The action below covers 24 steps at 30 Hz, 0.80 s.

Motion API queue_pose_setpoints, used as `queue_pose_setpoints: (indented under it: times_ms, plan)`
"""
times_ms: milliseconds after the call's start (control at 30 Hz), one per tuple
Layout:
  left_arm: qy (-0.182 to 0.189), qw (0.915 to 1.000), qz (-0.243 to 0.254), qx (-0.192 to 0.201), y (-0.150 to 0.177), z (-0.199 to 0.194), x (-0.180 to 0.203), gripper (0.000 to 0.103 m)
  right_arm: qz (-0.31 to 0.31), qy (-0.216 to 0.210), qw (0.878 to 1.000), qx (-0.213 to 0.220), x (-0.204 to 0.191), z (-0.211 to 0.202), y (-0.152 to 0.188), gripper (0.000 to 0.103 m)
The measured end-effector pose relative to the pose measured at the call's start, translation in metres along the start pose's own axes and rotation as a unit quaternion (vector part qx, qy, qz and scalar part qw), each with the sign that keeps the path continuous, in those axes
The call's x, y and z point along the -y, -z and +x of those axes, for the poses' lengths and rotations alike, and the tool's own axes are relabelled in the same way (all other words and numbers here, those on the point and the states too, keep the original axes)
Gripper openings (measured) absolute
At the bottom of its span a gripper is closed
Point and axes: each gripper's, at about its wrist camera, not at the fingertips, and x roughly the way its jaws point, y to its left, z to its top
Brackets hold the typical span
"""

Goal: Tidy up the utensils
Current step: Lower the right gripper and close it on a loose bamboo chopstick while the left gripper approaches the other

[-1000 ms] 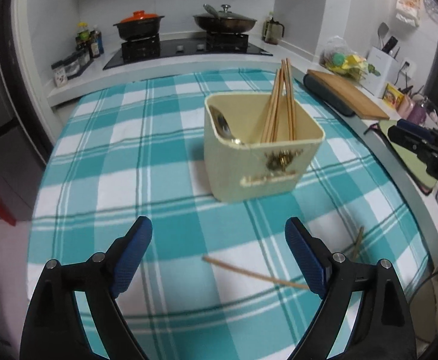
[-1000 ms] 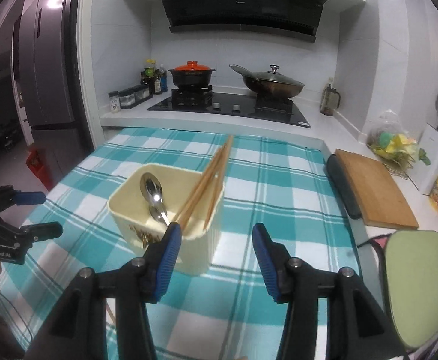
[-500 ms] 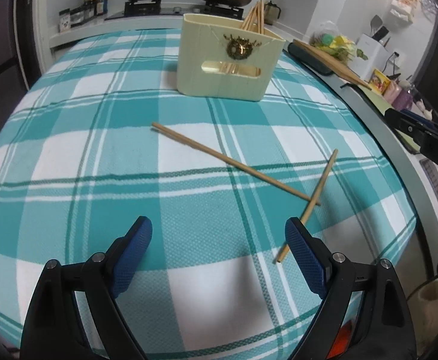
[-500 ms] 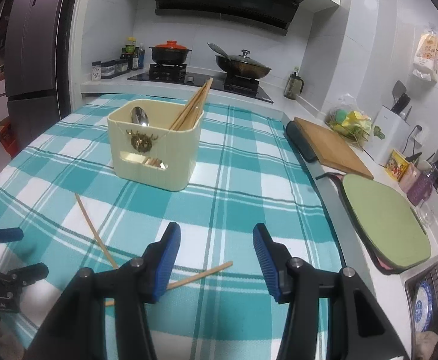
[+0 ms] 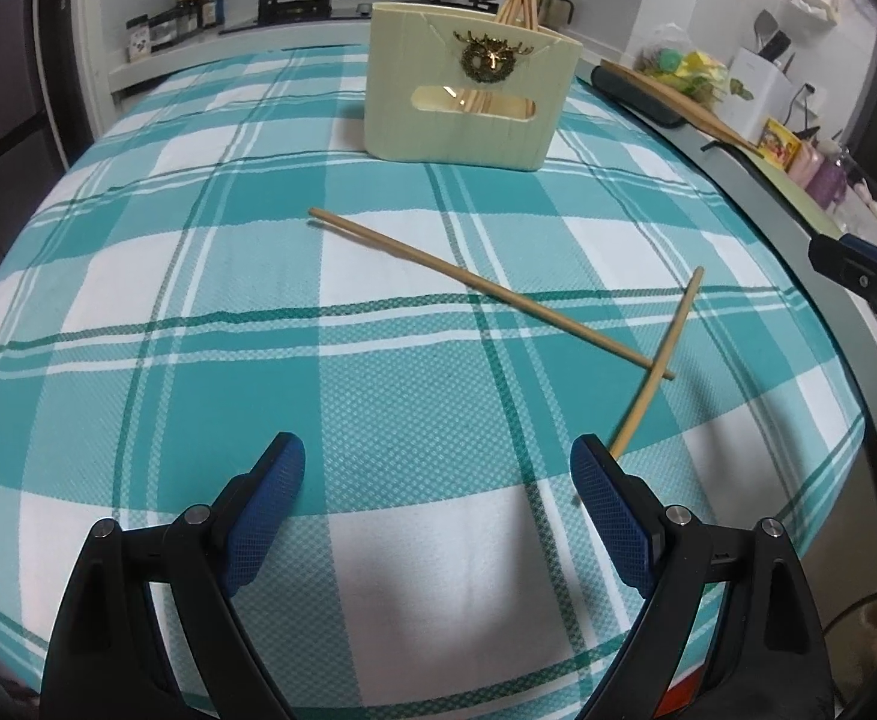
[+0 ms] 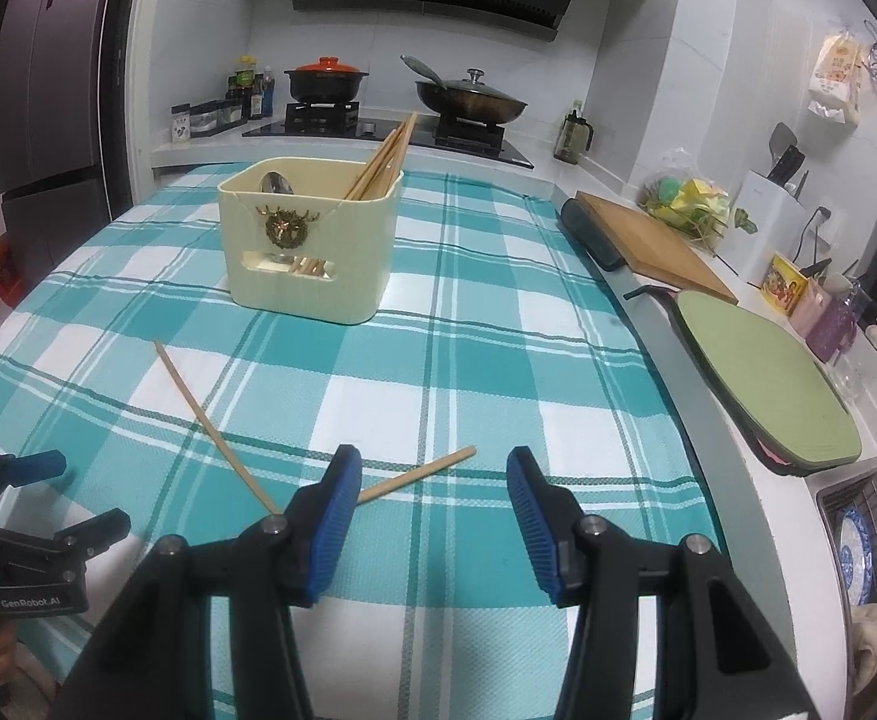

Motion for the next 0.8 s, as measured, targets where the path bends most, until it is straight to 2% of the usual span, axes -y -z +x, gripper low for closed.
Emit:
queue_pose_setpoints:
  times_ms: [467,567,667,733,800]
  plan:
    - [-0.016,0.9998,-0.009,-0.006,-0.003,0.018,-0.006,0.091,0.0,0.012,0.999,-0.034,-0.003,0.026,0.011,0.051]
    - [-0.034,0.9993,0.013,-0.007,-0.006,0.027,0.003,0.091,0.005,0.006,0.999,-0.037,-0.002,0.028,0.012,0.051]
    - [-0.052,0.9967,0.061,-0.006,-0.004,0.036,0.027,0.091,0.015,0.001,0.999,-0.038,0.002,0.029,0.016,0.051]
    - [-0.04,0.996,0.079,0.0,-0.003,0.037,0.042,0.091,0.023,0.002,0.999,-0.04,0.007,0.029,0.021,0.051]
    - [-0.012,0.9966,0.082,-0.003,-0.001,0.038,0.057,0.093,0.034,0.007,0.998,-0.045,0.014,0.031,0.028,0.051]
